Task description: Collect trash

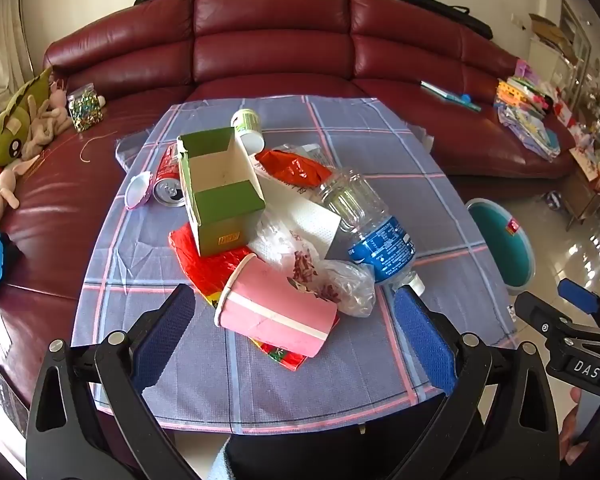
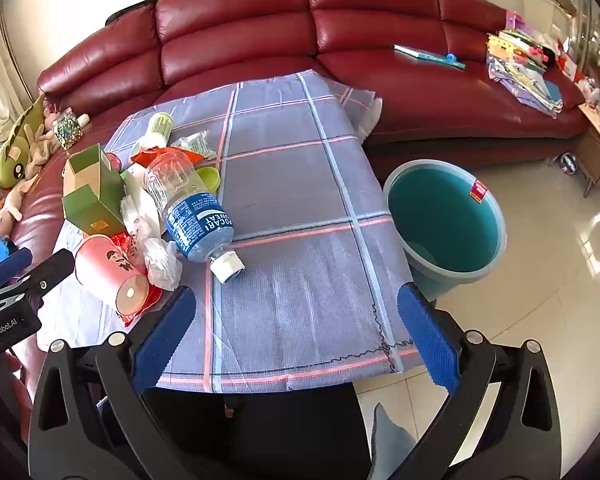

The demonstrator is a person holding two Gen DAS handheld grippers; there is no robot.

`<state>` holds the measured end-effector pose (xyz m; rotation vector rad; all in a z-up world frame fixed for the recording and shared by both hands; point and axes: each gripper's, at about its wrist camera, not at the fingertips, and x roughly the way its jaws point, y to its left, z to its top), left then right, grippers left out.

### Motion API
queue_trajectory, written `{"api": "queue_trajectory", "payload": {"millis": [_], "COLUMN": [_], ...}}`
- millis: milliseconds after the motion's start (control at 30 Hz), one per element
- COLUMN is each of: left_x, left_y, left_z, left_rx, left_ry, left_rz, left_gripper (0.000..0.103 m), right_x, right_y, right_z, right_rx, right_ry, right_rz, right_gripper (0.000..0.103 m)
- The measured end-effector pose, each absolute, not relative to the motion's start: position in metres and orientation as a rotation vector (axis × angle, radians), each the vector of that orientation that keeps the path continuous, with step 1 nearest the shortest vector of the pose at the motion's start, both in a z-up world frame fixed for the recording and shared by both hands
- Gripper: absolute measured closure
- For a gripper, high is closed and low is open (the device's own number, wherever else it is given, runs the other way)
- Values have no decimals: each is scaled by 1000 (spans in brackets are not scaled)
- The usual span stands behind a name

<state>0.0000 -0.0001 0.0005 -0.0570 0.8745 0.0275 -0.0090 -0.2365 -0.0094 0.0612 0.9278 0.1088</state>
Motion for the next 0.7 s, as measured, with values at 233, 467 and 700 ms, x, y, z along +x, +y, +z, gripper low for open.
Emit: {"api": "queue_trajectory", "payload": {"millis": [233, 467, 700], "left_x": [-3, -4, -1], "left_y": [-2, 2, 6], "left_z": [5, 3, 0], "left_rx": [-44, -55, -64], "left_ry": [851, 862, 874], "left_rz": [35, 50, 68], "left_gripper": [4, 4, 4], "right_x": [-9, -10, -8], "right_y": [-238, -240, -240], "right_z": [-12, -11, -14], "right_rx": [61, 66, 69], "right_ry": [932, 932, 940], "right_rz": [104, 105, 102], "right_gripper": [6, 6, 6]}}
